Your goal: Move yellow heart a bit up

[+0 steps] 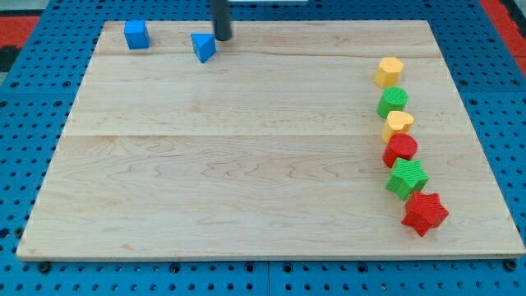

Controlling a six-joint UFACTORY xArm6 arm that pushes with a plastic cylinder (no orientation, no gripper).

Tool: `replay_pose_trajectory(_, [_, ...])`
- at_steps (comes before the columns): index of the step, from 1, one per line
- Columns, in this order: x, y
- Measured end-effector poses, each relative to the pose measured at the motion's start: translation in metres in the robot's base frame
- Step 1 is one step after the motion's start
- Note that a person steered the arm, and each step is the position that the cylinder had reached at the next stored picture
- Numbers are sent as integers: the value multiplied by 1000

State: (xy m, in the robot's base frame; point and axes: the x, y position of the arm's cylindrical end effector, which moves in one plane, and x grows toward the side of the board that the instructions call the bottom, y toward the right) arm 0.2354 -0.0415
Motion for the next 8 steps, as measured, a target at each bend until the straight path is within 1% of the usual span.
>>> replay_pose_trajectory(1, [23,-8])
replay_pose_trajectory(2, [19,-98])
replay_pose_trajectory(3, [15,-124])
replay_pose_trajectory(4, [15,-106])
replay_pose_trajectory(8, [15,-102])
